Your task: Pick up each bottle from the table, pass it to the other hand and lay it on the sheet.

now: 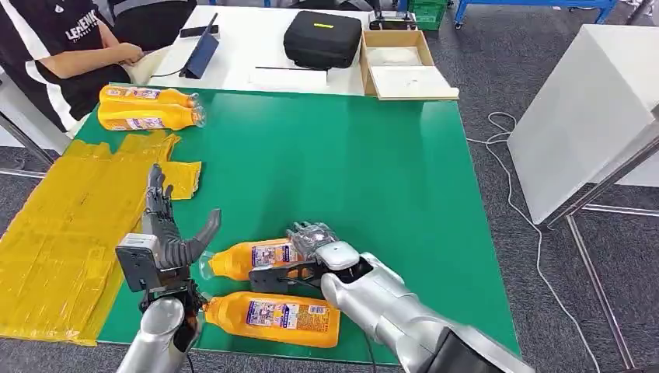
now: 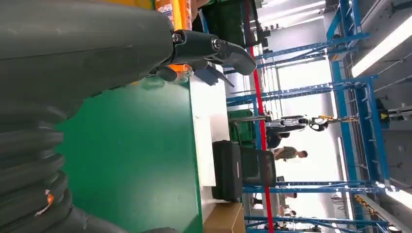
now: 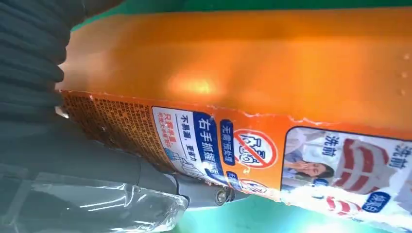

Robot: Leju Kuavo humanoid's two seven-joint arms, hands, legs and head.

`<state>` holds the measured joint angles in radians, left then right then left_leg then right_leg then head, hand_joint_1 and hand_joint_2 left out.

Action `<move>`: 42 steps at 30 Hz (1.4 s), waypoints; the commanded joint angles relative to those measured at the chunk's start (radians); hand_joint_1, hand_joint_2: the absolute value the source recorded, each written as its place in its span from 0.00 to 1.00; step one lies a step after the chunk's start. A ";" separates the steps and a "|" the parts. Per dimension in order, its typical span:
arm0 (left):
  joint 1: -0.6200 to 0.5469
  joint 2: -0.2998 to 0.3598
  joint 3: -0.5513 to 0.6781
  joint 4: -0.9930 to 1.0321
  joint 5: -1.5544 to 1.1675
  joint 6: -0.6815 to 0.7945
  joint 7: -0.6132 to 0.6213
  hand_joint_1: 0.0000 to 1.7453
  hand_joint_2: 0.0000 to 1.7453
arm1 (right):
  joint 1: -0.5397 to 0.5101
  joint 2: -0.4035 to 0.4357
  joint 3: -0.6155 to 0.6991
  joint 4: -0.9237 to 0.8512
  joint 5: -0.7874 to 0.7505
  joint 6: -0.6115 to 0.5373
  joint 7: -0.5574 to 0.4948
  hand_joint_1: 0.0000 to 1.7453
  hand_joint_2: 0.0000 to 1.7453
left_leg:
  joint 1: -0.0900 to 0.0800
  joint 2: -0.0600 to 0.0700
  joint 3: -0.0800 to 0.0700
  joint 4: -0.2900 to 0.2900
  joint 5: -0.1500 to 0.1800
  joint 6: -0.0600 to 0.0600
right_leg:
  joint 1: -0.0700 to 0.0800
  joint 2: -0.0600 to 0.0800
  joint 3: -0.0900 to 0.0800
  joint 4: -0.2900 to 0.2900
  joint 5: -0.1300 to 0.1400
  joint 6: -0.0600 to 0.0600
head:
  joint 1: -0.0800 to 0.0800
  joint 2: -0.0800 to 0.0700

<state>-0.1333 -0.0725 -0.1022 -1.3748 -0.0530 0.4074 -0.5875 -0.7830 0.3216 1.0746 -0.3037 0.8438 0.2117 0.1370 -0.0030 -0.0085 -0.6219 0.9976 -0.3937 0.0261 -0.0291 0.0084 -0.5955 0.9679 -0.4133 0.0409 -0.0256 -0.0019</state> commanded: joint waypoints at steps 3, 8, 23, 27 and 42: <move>-0.024 0.013 0.011 0.053 0.010 0.001 -0.005 0.00 1.00 | 0.003 -0.012 -0.018 0.042 0.012 -0.012 -0.002 1.00 1.00 | 0.001 -0.001 0.002 0.000 0.000 -0.001 | 0.001 -0.002 0.003 -0.001 -0.001 -0.002 | 0.000 0.000; -0.018 0.012 0.014 0.050 0.011 0.003 -0.006 0.00 1.00 | 0.005 -0.015 -0.016 0.042 0.017 -0.019 -0.003 1.00 1.00 | 0.000 -0.001 0.002 -0.001 0.000 -0.001 | 0.001 -0.002 0.003 -0.001 0.000 -0.002 | 0.000 0.000; 0.002 0.002 0.028 0.020 0.001 0.011 -0.004 0.00 1.00 | 0.003 -0.006 -0.032 0.017 0.054 -0.140 -0.002 1.00 1.00 | 0.001 0.000 0.002 0.000 -0.001 -0.002 | 0.001 -0.001 0.003 0.000 -0.001 -0.003 | 0.000 0.000; 0.011 -0.003 0.031 -0.007 -0.024 0.006 0.007 0.00 1.00 | -0.007 -0.005 -0.131 -0.036 0.007 -0.309 -0.051 1.00 1.00 | 0.001 0.000 0.001 0.001 -0.001 -0.002 | 0.001 -0.001 0.001 0.001 0.000 -0.002 | 0.000 0.000; 0.021 -0.002 0.011 -0.068 -0.090 -0.005 0.035 0.00 1.00 | 0.032 -0.045 -0.249 -0.166 -0.045 -0.414 -0.134 1.00 1.00 | 0.001 -0.001 0.002 0.001 -0.001 -0.002 | 0.002 -0.002 0.003 0.000 -0.001 -0.003 | 0.000 0.000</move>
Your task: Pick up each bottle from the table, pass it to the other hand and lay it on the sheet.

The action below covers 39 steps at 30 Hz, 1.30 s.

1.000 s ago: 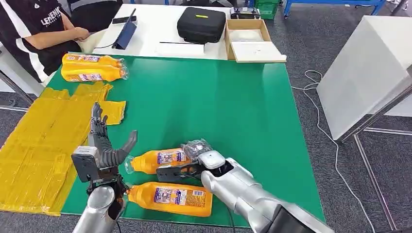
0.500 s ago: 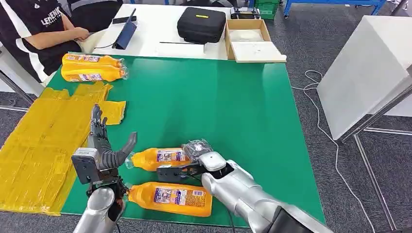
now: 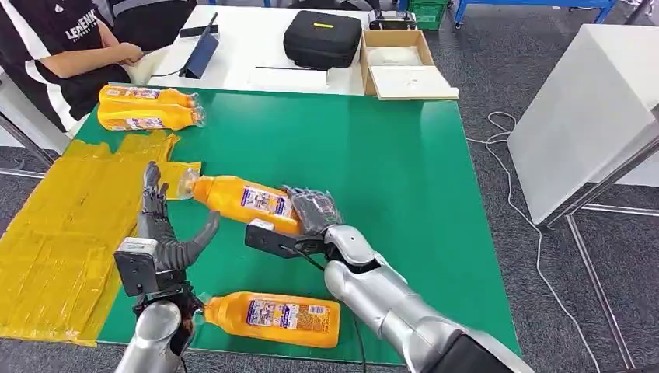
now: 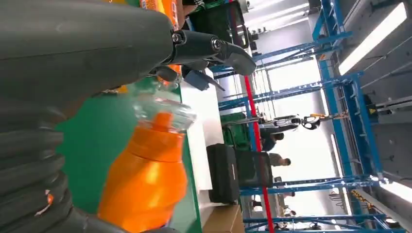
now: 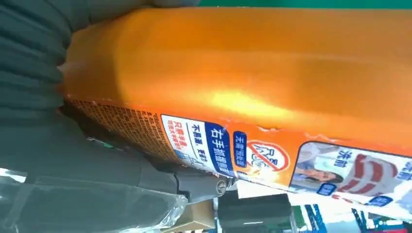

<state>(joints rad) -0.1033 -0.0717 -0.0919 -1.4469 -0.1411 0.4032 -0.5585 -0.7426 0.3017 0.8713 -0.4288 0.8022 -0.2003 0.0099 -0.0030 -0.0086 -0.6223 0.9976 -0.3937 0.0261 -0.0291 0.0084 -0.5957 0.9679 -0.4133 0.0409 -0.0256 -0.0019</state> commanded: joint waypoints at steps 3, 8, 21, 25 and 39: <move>-0.016 0.004 -0.046 -0.002 -0.051 -0.014 0.031 0.00 1.00 | 0.036 -0.056 -0.121 -0.163 -0.037 -0.066 -0.041 1.00 1.00 | 0.002 -0.001 0.003 0.001 -0.002 -0.003 | 0.002 -0.003 0.004 0.000 -0.002 -0.004 | 0.000 0.000; -0.050 -0.001 -0.136 0.014 -0.085 -0.041 0.080 0.00 1.00 | 0.136 -0.096 -0.215 -0.304 -0.035 -0.139 -0.037 1.00 1.00 | 0.002 -0.005 0.002 0.001 -0.001 -0.002 | 0.002 -0.007 0.004 -0.001 -0.002 -0.003 | 0.000 0.000; -0.126 -0.016 -0.199 0.081 -0.053 -0.025 0.098 0.00 1.00 | 0.095 -0.035 -0.301 -0.122 -0.145 -0.244 -0.193 1.00 1.00 | 0.000 -0.003 0.000 0.000 0.000 -0.002 | 0.001 -0.004 0.001 -0.001 0.000 -0.002 | 0.000 0.000; -0.218 -0.048 -0.273 0.135 -0.059 0.018 0.106 0.00 1.00 | 0.092 -0.019 -0.344 -0.083 -0.234 -0.284 -0.251 1.00 1.00 | 0.001 -0.004 -0.001 0.001 0.000 -0.001 | 0.001 -0.005 0.000 0.000 -0.001 -0.001 | 0.000 0.000; -0.403 -0.127 -0.329 0.264 0.242 -0.234 0.273 0.00 1.00 | 0.056 0.035 -0.341 -0.002 -0.288 -0.313 -0.362 1.00 1.00 | 0.000 -0.004 -0.001 0.002 -0.001 -0.002 | 0.001 -0.005 0.001 0.001 -0.001 -0.003 | 0.000 0.000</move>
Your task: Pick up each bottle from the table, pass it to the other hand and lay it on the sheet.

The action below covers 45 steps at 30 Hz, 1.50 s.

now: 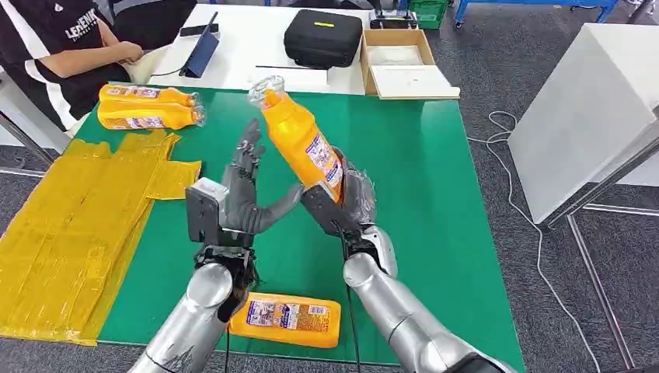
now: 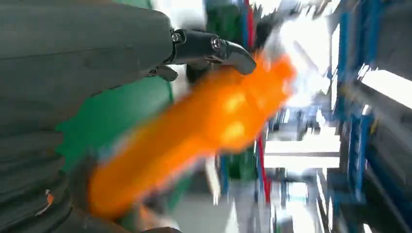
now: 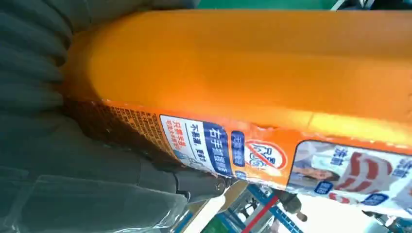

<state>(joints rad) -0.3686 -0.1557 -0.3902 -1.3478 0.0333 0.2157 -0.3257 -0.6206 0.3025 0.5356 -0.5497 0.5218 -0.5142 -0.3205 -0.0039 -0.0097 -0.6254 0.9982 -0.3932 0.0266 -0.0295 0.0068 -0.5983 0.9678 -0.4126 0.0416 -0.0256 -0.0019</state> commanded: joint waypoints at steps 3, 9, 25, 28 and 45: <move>-0.130 -0.054 -0.023 0.170 0.068 -0.045 0.043 0.00 1.00 | -0.066 0.047 0.006 0.132 -0.019 -0.007 -0.059 1.00 1.00 | 0.001 0.000 0.002 0.001 -0.001 -0.002 | 0.001 -0.001 0.003 0.001 -0.001 -0.003 | -0.001 0.000; -0.151 -0.077 -0.003 0.242 0.071 -0.061 0.044 0.00 1.00 | -0.035 0.047 0.119 0.099 -0.083 -0.030 -0.124 1.00 1.00 | 0.001 -0.001 0.002 0.000 -0.001 -0.001 | 0.001 -0.002 0.003 0.000 -0.001 -0.002 | 0.000 0.000; -0.152 -0.090 -0.011 0.268 0.066 -0.075 0.035 0.00 1.00 | 0.024 0.039 0.168 0.044 -0.109 -0.080 -0.236 1.00 1.00 | 0.001 -0.001 0.002 0.000 -0.001 -0.002 | 0.002 -0.002 0.003 0.000 -0.001 -0.002 | 0.000 0.000; -0.154 -0.097 -0.008 0.281 0.065 -0.083 0.029 0.00 1.00 | 0.050 0.023 0.177 0.012 -0.106 -0.103 -0.276 1.00 1.00 | 0.002 -0.001 0.003 0.000 -0.002 -0.002 | 0.002 -0.003 0.004 -0.001 -0.002 -0.003 | 0.000 0.000; -0.171 -0.100 -0.023 0.288 0.051 -0.097 0.017 0.00 1.00 | 0.055 -0.002 0.280 0.049 0.018 -0.036 -0.223 1.00 1.00 | 0.002 -0.002 0.002 0.001 -0.002 -0.002 | 0.002 -0.004 0.004 0.000 -0.002 -0.003 | 0.000 0.000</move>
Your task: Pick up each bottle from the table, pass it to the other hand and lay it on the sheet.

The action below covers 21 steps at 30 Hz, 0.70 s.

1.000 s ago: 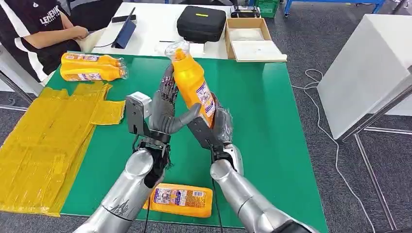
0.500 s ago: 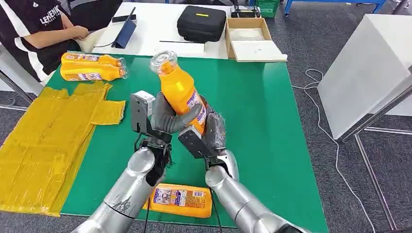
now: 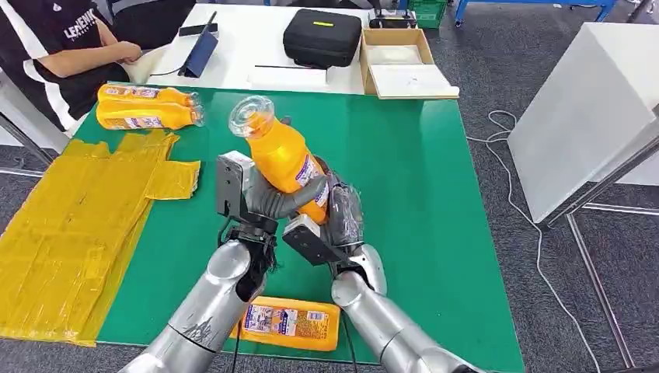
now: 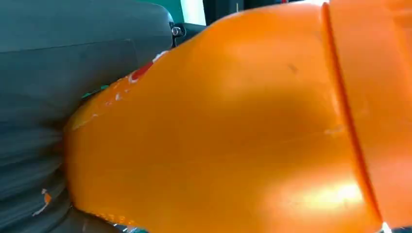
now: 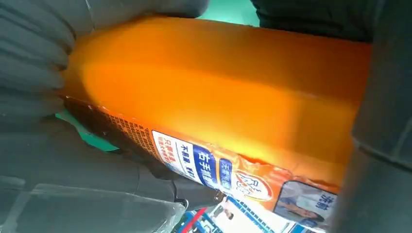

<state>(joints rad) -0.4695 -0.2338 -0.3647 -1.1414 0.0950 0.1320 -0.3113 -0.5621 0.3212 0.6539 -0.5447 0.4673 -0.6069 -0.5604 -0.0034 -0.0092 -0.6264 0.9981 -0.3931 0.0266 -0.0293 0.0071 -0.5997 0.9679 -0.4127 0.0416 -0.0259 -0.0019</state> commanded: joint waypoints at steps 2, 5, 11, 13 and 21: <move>-0.074 -0.023 -0.048 0.085 -0.011 -0.011 0.000 0.00 1.00 | -0.001 -0.023 0.171 0.051 0.098 0.067 0.039 1.00 1.00 | 0.002 -0.003 0.003 0.001 -0.002 -0.002 | 0.002 -0.004 0.005 -0.001 -0.002 -0.003 | 0.000 0.000; -0.074 -0.023 -0.048 0.085 -0.011 -0.011 0.000 0.00 1.00 | -0.001 -0.023 0.171 0.051 0.098 0.067 0.039 1.00 1.00 | 0.001 -0.003 0.002 0.001 -0.001 -0.002 | 0.002 -0.004 0.004 0.000 -0.002 -0.003 | 0.000 0.000; -0.074 -0.023 -0.048 0.085 -0.011 -0.011 0.000 0.00 1.00 | -0.001 -0.023 0.171 0.051 0.098 0.067 0.039 1.00 1.00 | 0.002 -0.003 0.002 0.001 -0.001 -0.002 | 0.002 -0.004 0.004 0.000 -0.002 -0.003 | 0.000 0.000; -0.074 -0.023 -0.048 0.085 -0.011 -0.011 0.000 0.00 1.00 | -0.001 -0.023 0.171 0.051 0.098 0.067 0.039 1.00 1.00 | 0.001 -0.002 0.001 0.000 0.000 -0.001 | 0.001 -0.003 0.002 0.000 -0.001 -0.002 | 0.000 0.000; -0.072 -0.025 -0.044 0.082 -0.006 -0.006 -0.007 0.00 1.00 | 0.001 -0.024 0.171 0.052 0.104 0.077 0.053 1.00 1.00 | 0.001 -0.003 0.002 0.001 -0.001 -0.002 | 0.002 -0.004 0.004 0.000 -0.002 -0.003 | 0.000 0.000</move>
<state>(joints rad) -0.4602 -0.2338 -0.3624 -1.1334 0.0927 0.1324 -0.3174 -0.5648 0.3044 0.6832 -0.5447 0.5303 -0.5810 -0.5051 -0.0034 -0.0092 -0.6265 0.9981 -0.3931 0.0266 -0.0293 0.0071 -0.6000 0.9679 -0.4127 0.0416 -0.0259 -0.0019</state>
